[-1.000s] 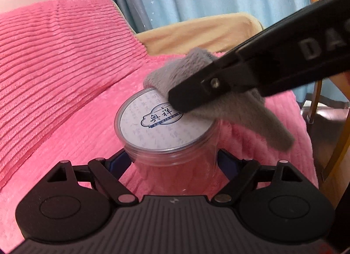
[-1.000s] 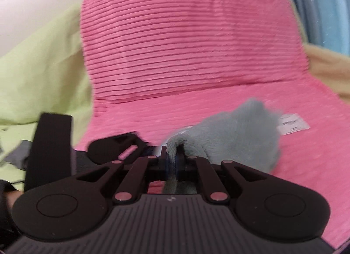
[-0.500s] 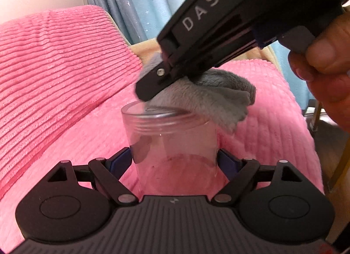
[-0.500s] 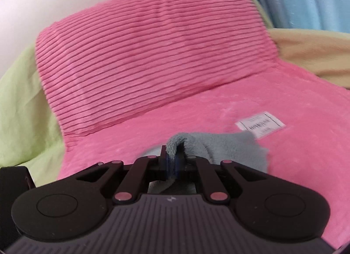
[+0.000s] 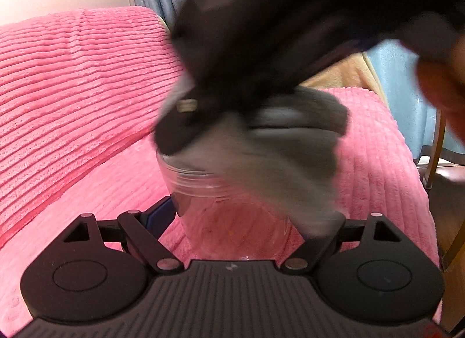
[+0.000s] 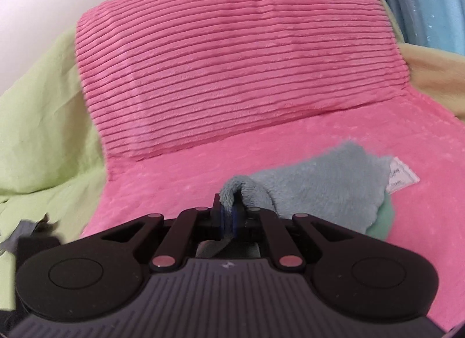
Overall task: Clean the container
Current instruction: 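Wipe the jar's open rim with the cloth in the right tool while the left tool holds the jar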
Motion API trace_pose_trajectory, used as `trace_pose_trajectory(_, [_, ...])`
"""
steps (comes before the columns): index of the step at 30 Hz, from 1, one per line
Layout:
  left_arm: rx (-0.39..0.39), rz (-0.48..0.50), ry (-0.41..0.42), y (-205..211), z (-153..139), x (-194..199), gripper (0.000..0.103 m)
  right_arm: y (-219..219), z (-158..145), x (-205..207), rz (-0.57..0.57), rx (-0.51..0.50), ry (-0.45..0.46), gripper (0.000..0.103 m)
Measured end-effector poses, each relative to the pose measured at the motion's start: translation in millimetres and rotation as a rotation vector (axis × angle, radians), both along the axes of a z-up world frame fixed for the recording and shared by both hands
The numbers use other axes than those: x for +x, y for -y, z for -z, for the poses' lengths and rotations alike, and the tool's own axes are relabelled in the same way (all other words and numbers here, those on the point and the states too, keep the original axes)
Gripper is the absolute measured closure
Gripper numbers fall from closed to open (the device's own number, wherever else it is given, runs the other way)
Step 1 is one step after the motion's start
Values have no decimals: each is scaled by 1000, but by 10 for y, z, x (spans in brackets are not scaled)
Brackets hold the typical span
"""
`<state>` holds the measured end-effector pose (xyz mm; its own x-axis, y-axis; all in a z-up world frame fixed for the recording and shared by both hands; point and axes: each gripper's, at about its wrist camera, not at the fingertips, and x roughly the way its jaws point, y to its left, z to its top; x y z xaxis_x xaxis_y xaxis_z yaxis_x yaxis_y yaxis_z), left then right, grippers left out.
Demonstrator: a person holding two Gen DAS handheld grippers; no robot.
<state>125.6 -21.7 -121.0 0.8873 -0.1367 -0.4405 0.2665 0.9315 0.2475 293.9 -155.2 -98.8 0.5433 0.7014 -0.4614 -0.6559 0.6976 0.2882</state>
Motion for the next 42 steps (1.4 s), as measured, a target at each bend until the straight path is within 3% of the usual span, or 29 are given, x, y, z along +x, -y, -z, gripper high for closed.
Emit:
trace_pose_trajectory(3, [-14, 2, -4, -22, -1, 13, 19, 85, 9, 152, 78, -13, 6, 100])
trace_pose_trajectory(9, [-25, 2, -11, -38, -10, 51, 19, 371, 10, -140, 116, -7, -23, 99])
trace_pose_trajectory(17, [-18, -8, -9, -19, -38, -16, 19, 308, 13, -318, 71, 0, 32, 99])
trace_pose_trajectory(30, [125, 14, 22, 55, -218, -219, 21, 639, 110, -115, 208, 118, -16, 99])
trace_pose_trajectory(36, [167, 36, 27, 181, -227, -85, 21, 747, -47, -192, 164, 214, 48, 99])
trace_pose_trajectory(42, [182, 62, 48, 239, -179, 99, 21, 695, 100, -36, 151, 242, 30, 99])
